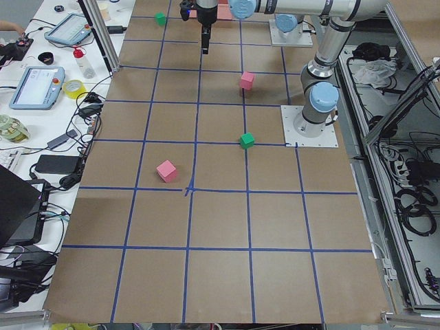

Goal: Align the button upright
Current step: 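Move the right gripper down into the pink tray over the button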

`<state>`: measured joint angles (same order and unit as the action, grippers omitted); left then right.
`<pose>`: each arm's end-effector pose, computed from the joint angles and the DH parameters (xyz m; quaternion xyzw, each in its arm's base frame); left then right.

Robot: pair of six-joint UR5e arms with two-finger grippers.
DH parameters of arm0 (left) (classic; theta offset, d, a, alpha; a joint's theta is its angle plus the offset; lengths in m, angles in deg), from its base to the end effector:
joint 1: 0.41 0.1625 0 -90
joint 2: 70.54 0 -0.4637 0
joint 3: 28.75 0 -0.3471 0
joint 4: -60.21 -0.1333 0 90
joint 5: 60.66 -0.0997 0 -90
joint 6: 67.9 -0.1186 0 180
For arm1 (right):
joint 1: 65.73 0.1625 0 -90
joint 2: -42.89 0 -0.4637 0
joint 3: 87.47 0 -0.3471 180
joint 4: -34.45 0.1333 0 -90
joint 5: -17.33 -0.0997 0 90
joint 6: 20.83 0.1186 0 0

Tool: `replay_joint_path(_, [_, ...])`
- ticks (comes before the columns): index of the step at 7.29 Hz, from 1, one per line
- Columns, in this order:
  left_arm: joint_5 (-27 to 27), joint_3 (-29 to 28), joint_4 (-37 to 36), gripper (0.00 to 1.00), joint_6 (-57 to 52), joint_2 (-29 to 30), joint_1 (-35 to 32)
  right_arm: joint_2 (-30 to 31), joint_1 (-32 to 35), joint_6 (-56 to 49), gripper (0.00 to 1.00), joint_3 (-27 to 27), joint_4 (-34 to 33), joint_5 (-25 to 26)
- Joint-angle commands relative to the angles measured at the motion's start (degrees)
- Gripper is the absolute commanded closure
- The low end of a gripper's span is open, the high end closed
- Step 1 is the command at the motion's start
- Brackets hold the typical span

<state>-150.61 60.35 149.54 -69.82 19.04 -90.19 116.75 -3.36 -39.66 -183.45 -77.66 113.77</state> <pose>-0.1317 -0.4479 0.5191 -0.0148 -0.9997 0.0174 0.0001 -0.1488 -0.5430 0.3594 -0.0766 -0.9955 -0.0222 0.0516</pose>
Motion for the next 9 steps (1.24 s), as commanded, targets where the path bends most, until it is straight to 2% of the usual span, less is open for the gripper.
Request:
replay_joint_path(1, [-0.1,0.1,0.3,0.0,0.2,0.0,-0.1,-2.6,-0.2,3.5,0.0,-3.2,-5.3,0.8])
replay_joint_path(3, [-0.1,0.1,0.3,0.0,0.2,0.0,-0.1,-3.7,-2.8,3.2,0.0,-6.7,-8.1,0.7])
replay_joint_path(5, [-0.1,0.1,0.2,0.0,0.2,0.0,-0.1,-4.2,-5.4,-2.6,0.0,-8.6,-10.0,0.8])
replay_joint_path(7, [-0.1,0.1,0.2,0.0,0.2,-0.1,-0.1,-5.0,-6.5,-3.1,0.0,-9.2,-11.4,0.8])
replay_joint_path(9, [-0.1,0.1,0.2,0.0,0.2,-0.1,-0.1,-6.9,-6.9,-8.3,0.0,-9.3,-13.9,0.4])
